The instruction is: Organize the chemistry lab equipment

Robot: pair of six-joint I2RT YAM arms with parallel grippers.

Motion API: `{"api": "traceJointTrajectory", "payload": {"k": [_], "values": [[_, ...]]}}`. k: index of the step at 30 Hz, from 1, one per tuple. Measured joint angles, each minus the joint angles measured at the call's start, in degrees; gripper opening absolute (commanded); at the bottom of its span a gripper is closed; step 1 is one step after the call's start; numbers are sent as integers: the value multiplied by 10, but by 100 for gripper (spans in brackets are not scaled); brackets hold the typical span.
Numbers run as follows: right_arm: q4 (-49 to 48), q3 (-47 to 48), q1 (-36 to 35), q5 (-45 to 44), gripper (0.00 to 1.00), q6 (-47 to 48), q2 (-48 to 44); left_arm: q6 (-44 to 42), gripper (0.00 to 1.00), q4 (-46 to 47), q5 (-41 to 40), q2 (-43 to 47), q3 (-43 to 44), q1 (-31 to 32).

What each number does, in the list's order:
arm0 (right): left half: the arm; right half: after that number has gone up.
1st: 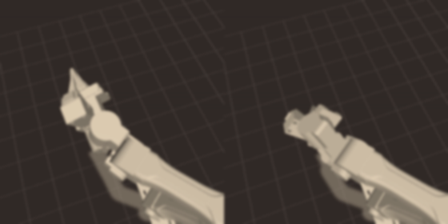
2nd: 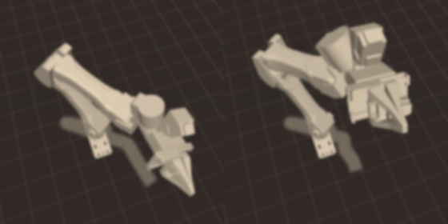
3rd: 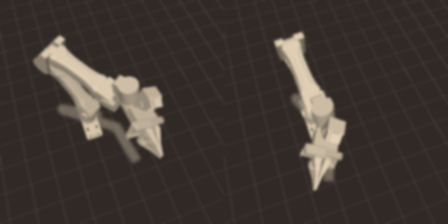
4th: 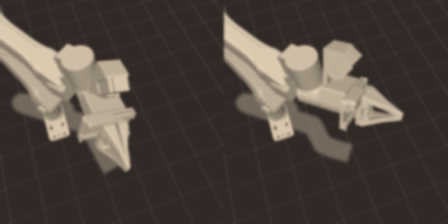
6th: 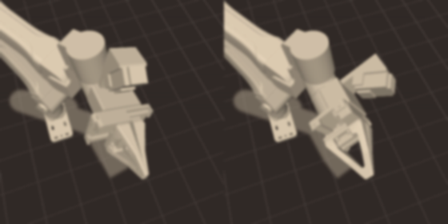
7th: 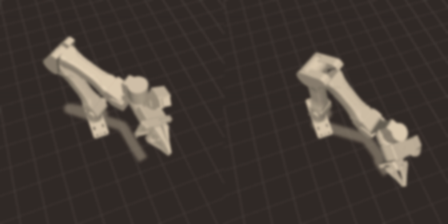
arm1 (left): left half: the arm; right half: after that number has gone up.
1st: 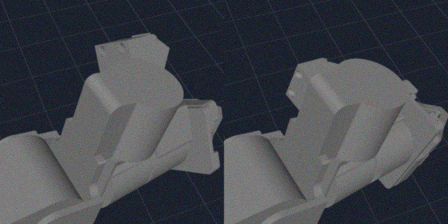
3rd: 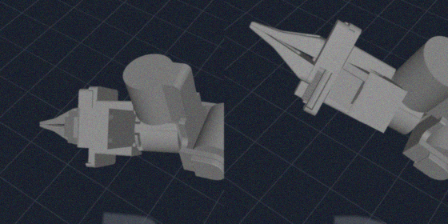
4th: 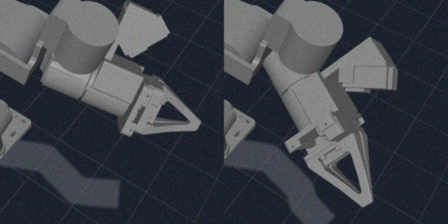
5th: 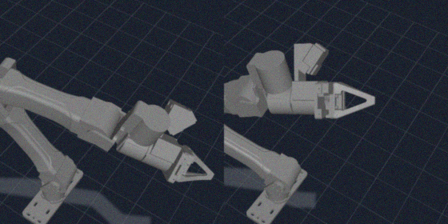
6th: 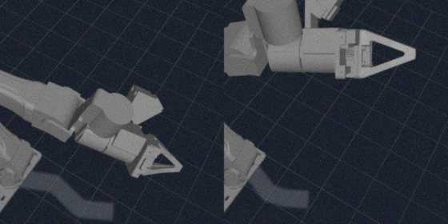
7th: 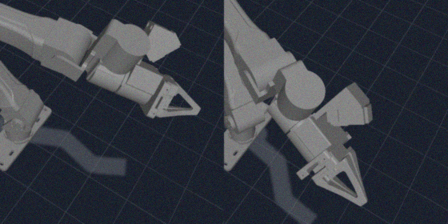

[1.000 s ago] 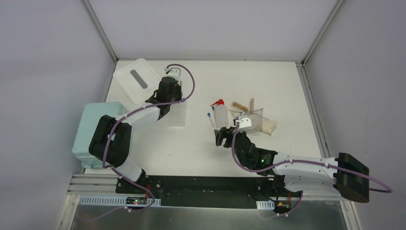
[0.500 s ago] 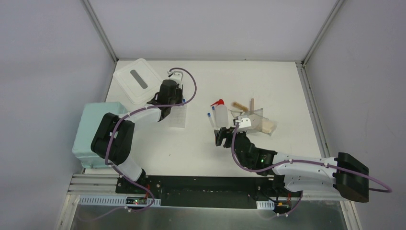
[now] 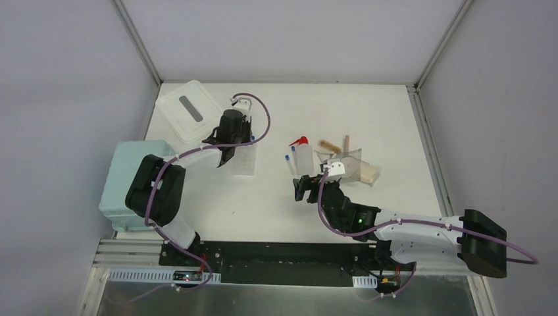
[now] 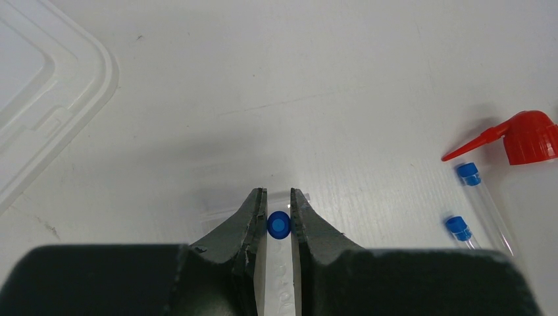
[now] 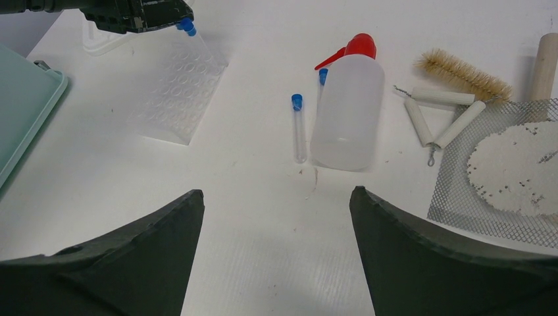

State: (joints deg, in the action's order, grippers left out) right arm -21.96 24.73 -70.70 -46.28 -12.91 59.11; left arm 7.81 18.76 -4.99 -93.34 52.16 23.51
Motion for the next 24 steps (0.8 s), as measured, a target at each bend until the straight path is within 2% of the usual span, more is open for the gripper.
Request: {"api": "traceJointTrajectory", "payload": {"k": [9,15,19,24], "values": [[10,0,0,0,86,0,0,-5,36,-22,0,21,-6,0],[18,0,0,0,86,0,-5,-9,40,-50,-5,74,-6,0],[30,4,0,0,84,0,-3,0,53,-86,-31,113,-5,0],[91,68,20,12,73,-20,35,29,74,-201,-54,173,36,-1]]}}
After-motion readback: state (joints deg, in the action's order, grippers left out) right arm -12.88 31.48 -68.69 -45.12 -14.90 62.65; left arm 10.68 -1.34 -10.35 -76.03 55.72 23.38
